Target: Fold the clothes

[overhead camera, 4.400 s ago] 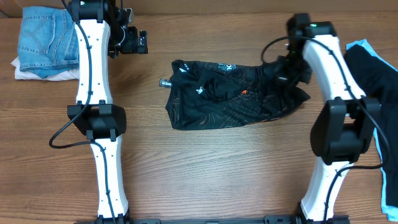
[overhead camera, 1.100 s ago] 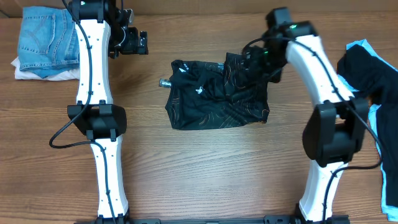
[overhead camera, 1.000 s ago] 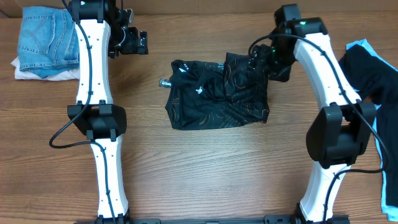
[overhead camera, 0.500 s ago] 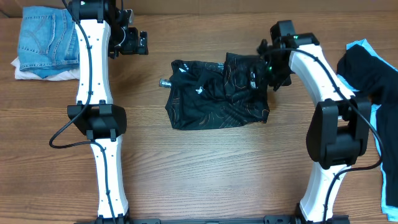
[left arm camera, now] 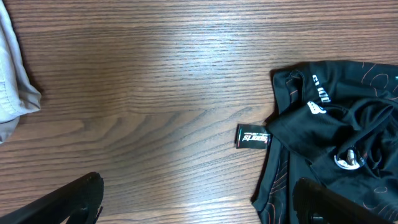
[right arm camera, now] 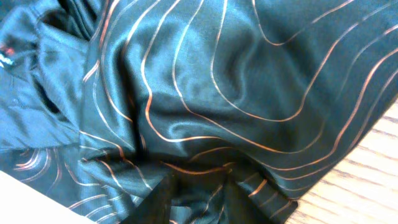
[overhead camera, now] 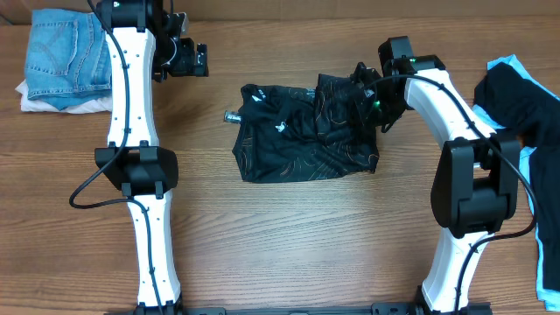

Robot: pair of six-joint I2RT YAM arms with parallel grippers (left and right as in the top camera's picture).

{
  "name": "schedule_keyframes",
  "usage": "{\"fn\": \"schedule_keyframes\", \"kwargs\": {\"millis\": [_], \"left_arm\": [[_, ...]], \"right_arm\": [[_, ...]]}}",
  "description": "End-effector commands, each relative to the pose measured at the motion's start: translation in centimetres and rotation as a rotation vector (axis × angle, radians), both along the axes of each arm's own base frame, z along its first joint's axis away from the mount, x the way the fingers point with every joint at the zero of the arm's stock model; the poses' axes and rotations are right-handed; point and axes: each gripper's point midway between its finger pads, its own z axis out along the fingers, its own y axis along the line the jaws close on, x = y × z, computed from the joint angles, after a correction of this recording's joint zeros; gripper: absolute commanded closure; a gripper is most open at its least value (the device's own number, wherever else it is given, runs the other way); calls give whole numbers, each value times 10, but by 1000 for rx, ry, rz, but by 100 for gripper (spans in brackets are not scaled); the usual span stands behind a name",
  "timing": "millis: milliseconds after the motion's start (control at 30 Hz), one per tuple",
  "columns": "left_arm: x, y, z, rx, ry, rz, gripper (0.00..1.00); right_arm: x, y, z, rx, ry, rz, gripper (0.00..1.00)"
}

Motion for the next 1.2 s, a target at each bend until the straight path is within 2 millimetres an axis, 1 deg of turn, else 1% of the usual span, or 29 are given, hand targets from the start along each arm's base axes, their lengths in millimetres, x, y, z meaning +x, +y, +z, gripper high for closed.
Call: {"fn": "schedule_keyframes", "kwargs": {"millis": [0,33,133,300,500,533,633,867,967,1033,1100,1133,1167], "left_arm": [[-2,-8,15,-13,-27,-7,0],[-2,-8,15,-14,-27,-7,0],[-1,-8,15,-12,-29,-11,0],[-1,-7,15,-1,-30,-15,0],[1,-7,16,-2,-40,-15,0],[1,-7,16,-2,-40,-15,0],[1,-7,16,-2,-40,-15,0],[1,-8,16,-4,-40,-16,0],[1,-8,16,-4,-39,-16,0],[0,-8,15,-4,-38,-16,0],[0,-7,15,-4,-38,-15,0],[0,-7,15,-3,-38,-16,0],[0,-7,15,-4,-38,-16,0]], "right_arm": [[-1,9,10,51,-15,17,87],[-2,11,11,58,-13,16,96],[-3,12,12,70,8,-20,96],[-18,11,21,76,99,-86,96],[-52,26,54,176,206,-80,96],[-62,30,64,197,231,-77,96],[-74,41,74,253,275,-67,96],[-94,63,74,249,337,-26,96],[-102,73,70,227,352,2,96],[-108,75,65,179,371,-16,96],[-110,73,59,120,379,-40,96],[-111,71,56,85,381,-57,89],[-112,69,54,55,381,-72,73]]}}
